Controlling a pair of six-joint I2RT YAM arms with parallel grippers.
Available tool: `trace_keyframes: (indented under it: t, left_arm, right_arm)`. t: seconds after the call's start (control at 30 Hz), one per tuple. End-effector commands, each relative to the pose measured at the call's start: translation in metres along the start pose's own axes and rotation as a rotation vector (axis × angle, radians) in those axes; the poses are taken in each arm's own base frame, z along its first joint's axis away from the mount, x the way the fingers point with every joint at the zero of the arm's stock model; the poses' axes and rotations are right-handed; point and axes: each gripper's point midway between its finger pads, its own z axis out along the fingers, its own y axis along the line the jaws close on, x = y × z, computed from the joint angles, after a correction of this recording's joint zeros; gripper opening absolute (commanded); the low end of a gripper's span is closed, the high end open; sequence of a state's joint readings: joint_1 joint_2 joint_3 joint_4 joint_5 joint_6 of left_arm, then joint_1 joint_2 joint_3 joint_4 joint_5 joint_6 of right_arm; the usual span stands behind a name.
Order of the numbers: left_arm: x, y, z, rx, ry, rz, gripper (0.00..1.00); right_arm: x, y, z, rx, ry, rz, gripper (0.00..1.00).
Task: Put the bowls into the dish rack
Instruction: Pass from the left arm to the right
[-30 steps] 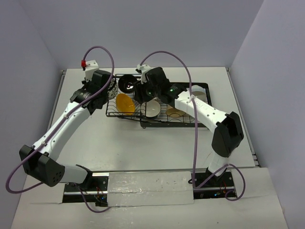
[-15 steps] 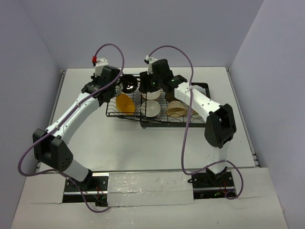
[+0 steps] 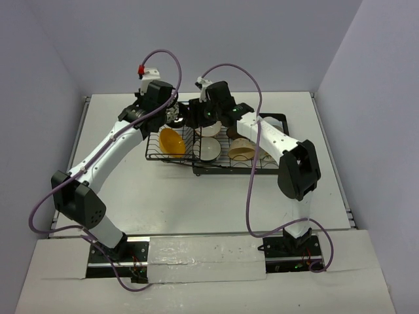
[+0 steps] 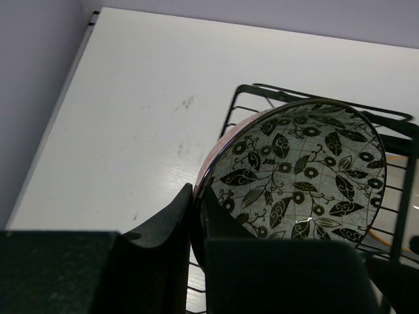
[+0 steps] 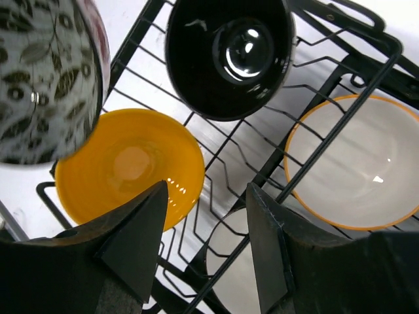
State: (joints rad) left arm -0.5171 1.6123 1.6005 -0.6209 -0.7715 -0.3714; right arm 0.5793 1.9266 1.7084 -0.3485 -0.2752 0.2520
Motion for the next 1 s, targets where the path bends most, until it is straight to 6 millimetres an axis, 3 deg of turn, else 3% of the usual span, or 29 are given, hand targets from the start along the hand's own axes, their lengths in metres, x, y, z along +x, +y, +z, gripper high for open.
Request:
trace_keyframes:
  t: [0.0,0.23,0.33,0.5,0.73,0.97]
  left_arm:
    - [-0.033,-0.022,-0.018,0.096,-0.104,-0.043,0.0]
    - [-0.03,-0.05,-0.04,0.208,-0.131,-0.008,0.0]
    - [-0.027,-0.054,-0.045,0.216,-0.125,0.007,0.0]
    - [-0.02,-0.055,-0.041,0.194,-0.117,0.029,0.0]
    - [-0.005,-0.072,-0.038,0.214,-0.085,0.069,0.0]
    - [0.003,-0.09,-0.044,0.292,-0.051,0.07,0.0]
  right_arm:
    - [-0.028,-0.004,-0.017,-0.003,-0.094,0.008,0.59]
    - [-0.047,-0.034,-0.026,0.083,-0.14,0.014,0.6]
    - [-0.047,-0.039,-0.028,0.095,-0.141,0.015,0.59]
    - [-0.047,-0.043,-0.05,0.115,-0.183,0.013,0.59]
    - [-0.066,-0.025,-0.085,0.065,-0.274,-0.028,0.55]
    - [-0.069,-0.019,-0.082,0.021,-0.285,-0.053,0.53]
